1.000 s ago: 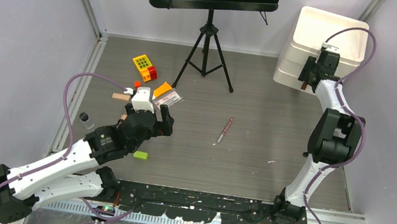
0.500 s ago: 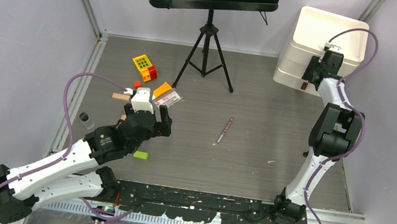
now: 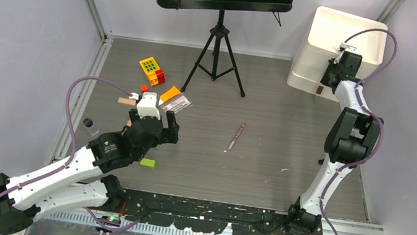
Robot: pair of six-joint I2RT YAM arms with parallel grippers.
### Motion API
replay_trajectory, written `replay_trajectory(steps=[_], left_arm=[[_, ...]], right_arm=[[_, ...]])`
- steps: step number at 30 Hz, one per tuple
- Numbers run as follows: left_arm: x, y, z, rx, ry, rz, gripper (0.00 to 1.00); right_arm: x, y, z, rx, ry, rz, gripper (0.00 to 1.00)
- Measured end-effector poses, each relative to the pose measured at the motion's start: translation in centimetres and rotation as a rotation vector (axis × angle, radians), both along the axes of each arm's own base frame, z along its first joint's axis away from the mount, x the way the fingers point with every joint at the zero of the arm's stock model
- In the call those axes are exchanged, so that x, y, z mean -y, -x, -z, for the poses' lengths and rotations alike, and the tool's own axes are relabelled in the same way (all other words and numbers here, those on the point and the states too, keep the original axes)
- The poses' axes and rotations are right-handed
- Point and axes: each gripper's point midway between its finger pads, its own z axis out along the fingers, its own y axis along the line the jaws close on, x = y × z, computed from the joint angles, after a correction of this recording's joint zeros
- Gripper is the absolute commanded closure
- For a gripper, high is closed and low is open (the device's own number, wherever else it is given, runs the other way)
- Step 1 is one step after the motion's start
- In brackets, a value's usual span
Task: Organize the makeup
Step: Open the drawer in the storage box.
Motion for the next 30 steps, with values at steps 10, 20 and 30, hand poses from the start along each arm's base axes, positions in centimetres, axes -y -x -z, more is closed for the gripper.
replay_trajectory(steps=[10, 20, 30], left_arm=[[-0.1, 0.0, -0.2, 0.005, 0.005, -0.001, 0.12], [-0.1, 0.1, -0.3, 0.008, 0.01, -0.001, 0.11], [-0.2, 0.2, -0.5, 0.012, 0.017, 0.0, 0.12]], right_arm=[[-0.3, 0.0, 0.0, 0.001, -0.01, -0.015, 1.0], [-1.0, 0.3, -0.3, 0.019, -0.033, 0.006, 1.0], [-2.9, 3.3, -2.7, 0.062, 0.035, 0.063, 1.0]])
